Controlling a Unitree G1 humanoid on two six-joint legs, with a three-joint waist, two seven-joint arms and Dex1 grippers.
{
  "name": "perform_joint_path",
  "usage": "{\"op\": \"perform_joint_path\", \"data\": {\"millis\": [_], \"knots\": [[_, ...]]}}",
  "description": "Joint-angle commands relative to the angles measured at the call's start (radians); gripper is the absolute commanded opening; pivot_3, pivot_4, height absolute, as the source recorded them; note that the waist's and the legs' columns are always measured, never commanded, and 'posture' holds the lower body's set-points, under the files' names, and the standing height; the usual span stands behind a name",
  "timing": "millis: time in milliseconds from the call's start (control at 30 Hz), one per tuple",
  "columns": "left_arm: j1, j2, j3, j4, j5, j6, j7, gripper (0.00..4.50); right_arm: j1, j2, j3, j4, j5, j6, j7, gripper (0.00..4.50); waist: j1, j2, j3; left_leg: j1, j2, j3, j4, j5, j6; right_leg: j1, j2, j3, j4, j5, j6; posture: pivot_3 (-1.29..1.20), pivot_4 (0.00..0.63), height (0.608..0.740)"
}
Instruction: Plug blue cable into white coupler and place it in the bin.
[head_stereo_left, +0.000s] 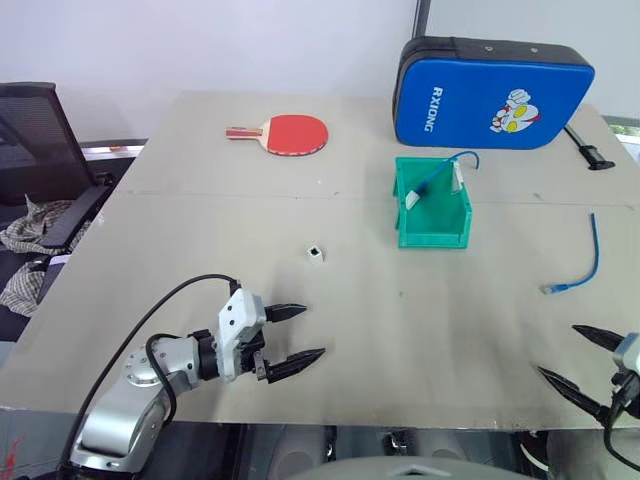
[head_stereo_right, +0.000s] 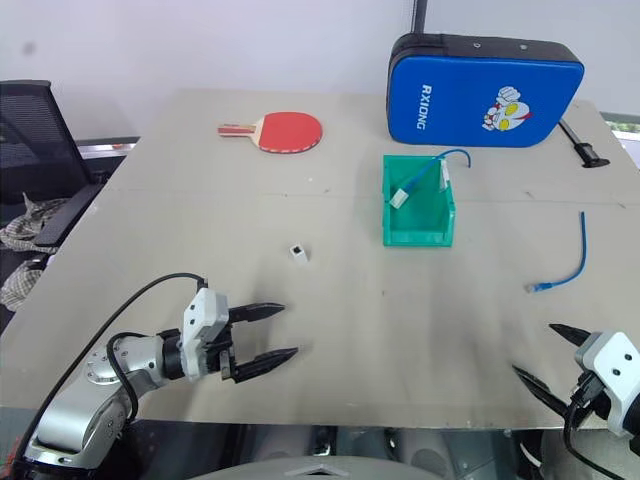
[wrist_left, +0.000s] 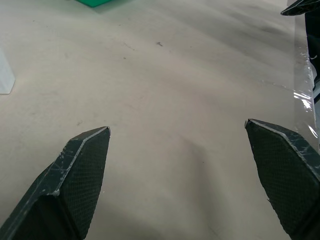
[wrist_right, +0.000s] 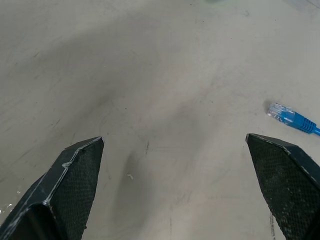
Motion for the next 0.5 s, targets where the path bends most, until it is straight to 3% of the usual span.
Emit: {"op": "perform_joint_path", "data": {"millis": [33,233,467,500], "knots": [[-0.054,-0.021,0.019,-0.024,-0.059,0.050,0.036,4.43,-0.026,-0.008,-0.027,0.001,0.003,-0.028,-0.013,4.50,0.002,0.000,0.000,0.000,0.000,0.000,0.000,0.000,0.000,0.000,0.000,0.000,0.000,0.000,0.000,0.00,0.150,0.729],[-0.128,-0.063,-0.015,-0.112,-0.166,0.240,0.132,4.43,-0.117,-0.060,0.006,0.023,-0.023,0.063,-0.060,4.50,0.011,-0.001,0.003,0.002,0.000,0.001,0.004,0.000,0.000,0.003,0.000,0.001,0.001,0.000,0.000,0.00,0.150,0.729],[-0.147,-0.018,-0.082,-0.124,-0.060,0.096,0.018,4.43,-0.293,-0.266,0.093,0.179,-0.100,0.094,-0.001,4.50,0.010,0.000,0.005,0.002,-0.001,0.002,0.003,0.000,0.000,0.002,0.001,0.002,0.001,0.000,0.000,0.00,0.150,0.729],[-0.156,-0.018,-0.089,-0.121,-0.055,0.083,0.009,4.50,-0.329,-0.299,0.117,0.212,-0.114,0.086,0.013,3.91,0.011,0.000,0.005,0.003,-0.001,0.002,0.003,0.000,0.000,0.003,0.001,0.002,0.001,0.000,0.000,0.00,0.150,0.729]]}}
